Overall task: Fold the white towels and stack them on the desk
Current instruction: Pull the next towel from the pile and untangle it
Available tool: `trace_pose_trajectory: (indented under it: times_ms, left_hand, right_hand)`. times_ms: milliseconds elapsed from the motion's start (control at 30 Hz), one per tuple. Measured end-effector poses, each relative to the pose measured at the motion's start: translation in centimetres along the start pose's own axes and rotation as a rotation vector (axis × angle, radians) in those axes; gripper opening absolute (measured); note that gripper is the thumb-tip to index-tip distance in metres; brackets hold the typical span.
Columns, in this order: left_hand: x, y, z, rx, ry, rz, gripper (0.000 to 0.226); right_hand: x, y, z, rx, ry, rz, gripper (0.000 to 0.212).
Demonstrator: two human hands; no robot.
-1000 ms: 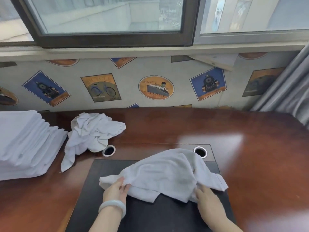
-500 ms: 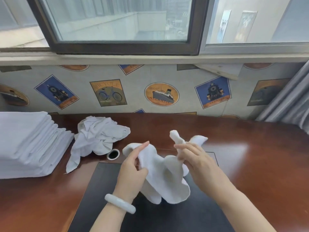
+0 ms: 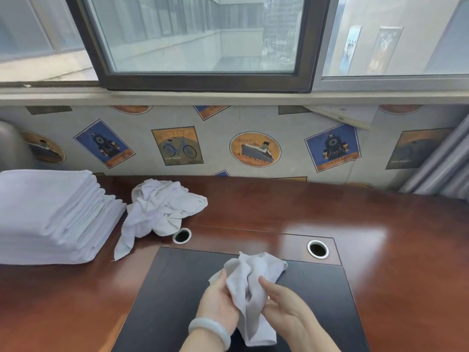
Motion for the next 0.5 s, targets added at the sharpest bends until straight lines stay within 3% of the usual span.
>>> trace_pose_trajectory:
  times_ms: [100, 200, 267, 433, 500]
  left_hand:
    - [-0.7, 0.1, 0.1, -0.045, -0.24, -0.126, 0.032]
    - [-2.5, 0.2, -0.5, -0.158, -0.763, -0.407, 0.078]
    - [-3.1, 1.1, -2.2, -0.106, -0.987, -0.536, 0.095]
    - [-3.7, 2.2, -4.4, -0.108, -1.35, -0.735, 0.086]
    - [-3.7, 2.6, -4.7, -0.082, -1.443, -0.771, 0.084]
  right_hand:
    - [0.7, 0.2, -0.6, 0.008, 0.188, 0.154, 0.028]
    - [2.3, 1.0, -2.5, -0.009, 0.501, 0.502, 0.027]
    - [2.9, 1.6, -4.0, 0.021, 0.631, 0.617, 0.021]
    - [2.7, 2.4, -5.2, 0.036, 0.592, 0.683, 0.01]
    - [2.5, 2.7, -5.0, 0.018, 0.58, 0.673, 0.017]
Point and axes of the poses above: each hand's wrist, its own y-axis away from the middle knuckle, its own z-axis out of the back of the hand, x = y × z, the point moved 3 cm from there along -y, towards the middle knuckle, and after that the axes turned 6 degrees about -y, right-handed, at the moved point
